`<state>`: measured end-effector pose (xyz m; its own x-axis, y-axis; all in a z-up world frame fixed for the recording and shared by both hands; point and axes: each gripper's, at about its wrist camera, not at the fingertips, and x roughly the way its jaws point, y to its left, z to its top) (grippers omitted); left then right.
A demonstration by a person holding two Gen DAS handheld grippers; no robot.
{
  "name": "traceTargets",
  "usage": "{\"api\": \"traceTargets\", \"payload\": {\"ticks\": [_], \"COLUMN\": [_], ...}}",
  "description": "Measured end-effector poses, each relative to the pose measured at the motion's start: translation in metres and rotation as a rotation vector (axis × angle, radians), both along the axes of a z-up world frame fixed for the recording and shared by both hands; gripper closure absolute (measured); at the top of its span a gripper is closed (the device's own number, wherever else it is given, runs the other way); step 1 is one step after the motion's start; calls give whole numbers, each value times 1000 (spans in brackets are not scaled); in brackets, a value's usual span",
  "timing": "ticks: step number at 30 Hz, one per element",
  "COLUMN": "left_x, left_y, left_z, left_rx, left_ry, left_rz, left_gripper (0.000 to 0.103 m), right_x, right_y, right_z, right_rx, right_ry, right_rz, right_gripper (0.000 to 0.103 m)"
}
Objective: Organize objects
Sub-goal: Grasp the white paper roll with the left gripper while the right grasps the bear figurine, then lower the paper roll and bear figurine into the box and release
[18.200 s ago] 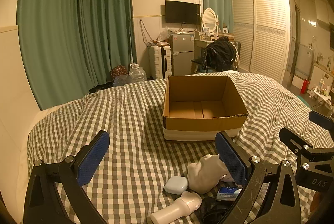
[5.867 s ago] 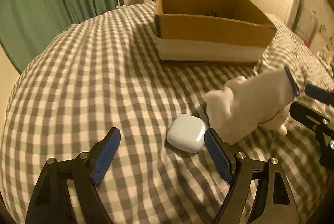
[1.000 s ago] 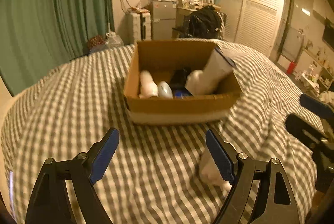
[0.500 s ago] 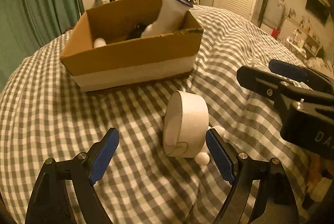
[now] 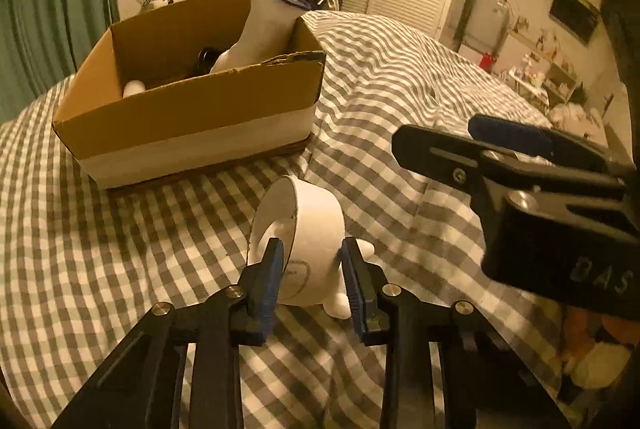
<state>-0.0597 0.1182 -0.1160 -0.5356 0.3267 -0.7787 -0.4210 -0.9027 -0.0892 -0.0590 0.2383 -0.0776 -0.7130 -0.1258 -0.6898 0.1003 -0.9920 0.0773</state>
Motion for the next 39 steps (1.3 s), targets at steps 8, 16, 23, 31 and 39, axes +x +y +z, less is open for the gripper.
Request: {"api": "traceTargets", "payload": {"ticks": [8,16,23,31,39], "left_x": [-6,-16,-19,-13,10], "left_y": [-47,-88,-99,-103,-107], "left_z": [23,28,19,18,24], "left_rx": [32,1,9,15,1], "left_ry": [5,8,-32,-46,-38], "left_rz": [112,221,237,250,267], "left_gripper": [99,99,99,99,99], "right_x": [3,2,-28,-27,8], "right_y": [-6,-45,-75,-92,-96], "right_z": [0,-10,-57,-72,-46], "right_rx": [17,16,27,134,147], "right_ry": [10,-31,-231,-246,-134], "right_rz": [17,193,267,262,285], "right_gripper": [25,25,25,45,46]}}
